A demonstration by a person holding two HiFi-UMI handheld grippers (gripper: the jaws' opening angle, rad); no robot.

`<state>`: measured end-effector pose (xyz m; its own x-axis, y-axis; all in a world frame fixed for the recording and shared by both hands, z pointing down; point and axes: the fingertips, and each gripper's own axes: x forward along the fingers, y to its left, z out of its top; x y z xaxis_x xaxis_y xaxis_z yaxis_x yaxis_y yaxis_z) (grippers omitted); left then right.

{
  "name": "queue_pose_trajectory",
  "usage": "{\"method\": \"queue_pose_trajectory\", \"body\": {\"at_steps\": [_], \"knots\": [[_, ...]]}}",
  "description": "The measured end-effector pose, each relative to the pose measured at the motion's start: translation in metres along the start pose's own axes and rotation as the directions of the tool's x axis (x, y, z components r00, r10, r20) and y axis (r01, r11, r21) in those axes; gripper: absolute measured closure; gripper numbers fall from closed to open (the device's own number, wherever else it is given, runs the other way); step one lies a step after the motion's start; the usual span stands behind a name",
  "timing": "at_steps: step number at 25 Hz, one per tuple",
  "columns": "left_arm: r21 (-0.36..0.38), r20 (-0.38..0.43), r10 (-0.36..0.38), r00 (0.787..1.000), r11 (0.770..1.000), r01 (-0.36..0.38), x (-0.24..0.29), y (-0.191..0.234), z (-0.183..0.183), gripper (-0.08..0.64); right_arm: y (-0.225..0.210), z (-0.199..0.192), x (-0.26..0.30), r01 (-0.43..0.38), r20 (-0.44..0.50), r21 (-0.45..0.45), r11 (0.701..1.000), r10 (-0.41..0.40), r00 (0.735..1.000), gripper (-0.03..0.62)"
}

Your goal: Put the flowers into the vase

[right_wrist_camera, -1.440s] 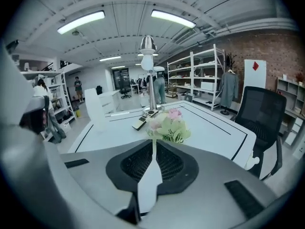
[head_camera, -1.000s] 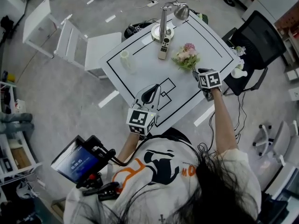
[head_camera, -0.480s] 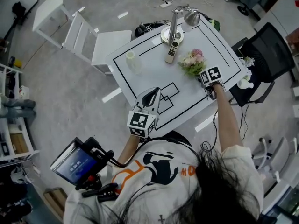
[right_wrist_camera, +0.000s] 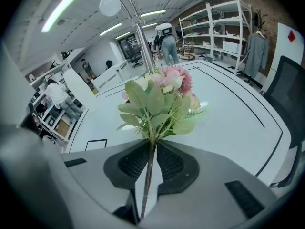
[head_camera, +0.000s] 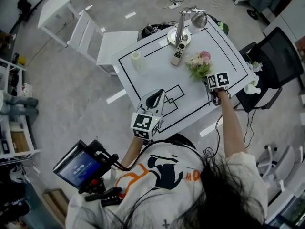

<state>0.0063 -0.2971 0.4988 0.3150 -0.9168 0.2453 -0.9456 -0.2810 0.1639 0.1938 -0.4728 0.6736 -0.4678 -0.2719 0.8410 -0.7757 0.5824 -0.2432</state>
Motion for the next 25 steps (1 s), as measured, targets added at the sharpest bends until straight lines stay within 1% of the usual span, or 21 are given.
{"method": "queue_pose_trajectory", "body": {"at_steps": [4, 8, 11, 15, 18, 20, 25], "knots": [[0.007, 0.001, -0.012, 1.000, 1.000, 0.012, 0.000, -0.001, 0.002, 0.549, 0.004, 0.002, -0.011, 0.004, 0.076, 0.037, 0.999, -0.007, 0.997, 0.538], [0.012, -0.004, -0.028, 1.000, 1.000, 0.028, 0.000, -0.001, 0.002, 0.549, 0.012, 0.001, -0.025, -0.012, 0.149, 0.077, 0.997, 0.000, 0.989, 0.541], [0.014, -0.001, -0.039, 0.999, 0.999, 0.039, -0.001, 0.001, 0.003, 0.549, 0.022, 0.001, -0.038, -0.039, 0.216, 0.110, 0.993, 0.014, 0.976, 0.541], [0.015, 0.002, -0.054, 0.999, 0.998, 0.054, -0.002, 0.006, 0.003, 0.549, 0.042, 0.000, -0.057, -0.078, 0.307, 0.130, 0.988, 0.034, 0.951, 0.541], [0.007, 0.005, -0.065, 0.998, 0.998, 0.065, -0.002, 0.012, 0.005, 0.549, 0.064, -0.001, -0.066, -0.118, 0.350, 0.122, 0.986, 0.069, 0.934, 0.543], [0.003, 0.006, -0.073, 0.997, 0.997, 0.073, -0.004, 0.015, 0.006, 0.549, 0.082, 0.000, -0.072, -0.150, 0.376, 0.103, 0.983, 0.101, 0.921, 0.543], [0.002, 0.008, -0.082, 0.997, 0.997, 0.082, -0.012, 0.026, 0.007, 0.549, 0.132, 0.010, -0.092, -0.195, 0.438, 0.048, 0.980, 0.155, 0.886, 0.543]]}}
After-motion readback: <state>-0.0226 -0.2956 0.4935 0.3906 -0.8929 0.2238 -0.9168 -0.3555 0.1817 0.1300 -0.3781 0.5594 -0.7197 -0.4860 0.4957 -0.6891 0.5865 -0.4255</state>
